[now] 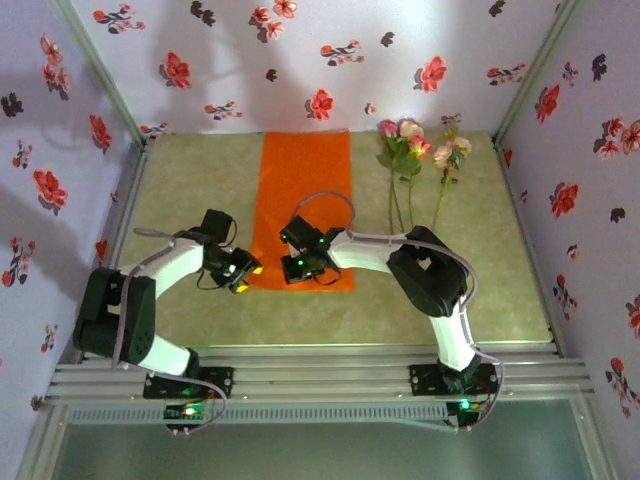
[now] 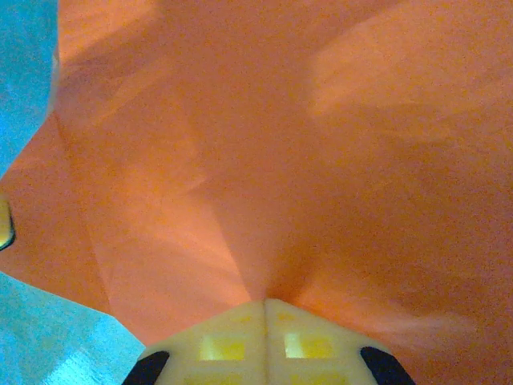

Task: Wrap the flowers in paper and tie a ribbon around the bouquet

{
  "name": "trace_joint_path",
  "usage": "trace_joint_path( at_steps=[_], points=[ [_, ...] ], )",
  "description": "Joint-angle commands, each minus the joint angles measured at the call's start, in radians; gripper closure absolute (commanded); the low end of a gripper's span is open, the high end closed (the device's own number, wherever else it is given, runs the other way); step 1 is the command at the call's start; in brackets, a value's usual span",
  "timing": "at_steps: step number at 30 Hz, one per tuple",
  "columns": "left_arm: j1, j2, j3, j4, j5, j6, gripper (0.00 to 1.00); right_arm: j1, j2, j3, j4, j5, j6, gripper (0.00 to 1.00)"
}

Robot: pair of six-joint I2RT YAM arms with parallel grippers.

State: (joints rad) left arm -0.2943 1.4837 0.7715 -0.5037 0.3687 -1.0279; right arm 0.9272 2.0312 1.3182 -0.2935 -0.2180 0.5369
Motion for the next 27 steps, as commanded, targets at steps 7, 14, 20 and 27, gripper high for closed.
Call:
trace_joint_path(
  at_steps=[7, 14, 20, 27],
  points=[
    [-0.019, 0.023, -0.017, 0.031, 0.015, -0.020, 0.72, -0.002, 0.045, -0.019, -0.014, -0.018, 0.030, 1.00],
    [-0.027, 0.009, -0.001, -0.002, -0.006, -0.004, 0.94, -0.003, 0.043, -0.019, -0.013, -0.021, 0.031, 1.00],
    [-0.052, -0.031, 0.057, -0.081, -0.042, 0.036, 1.00, -0.004, -0.002, -0.010, -0.015, -0.023, 0.027, 1.00],
    [-0.089, -0.071, 0.202, -0.173, -0.056, 0.058, 1.00, -0.015, -0.253, -0.142, 0.127, 0.046, -0.010, 0.71]
  ],
)
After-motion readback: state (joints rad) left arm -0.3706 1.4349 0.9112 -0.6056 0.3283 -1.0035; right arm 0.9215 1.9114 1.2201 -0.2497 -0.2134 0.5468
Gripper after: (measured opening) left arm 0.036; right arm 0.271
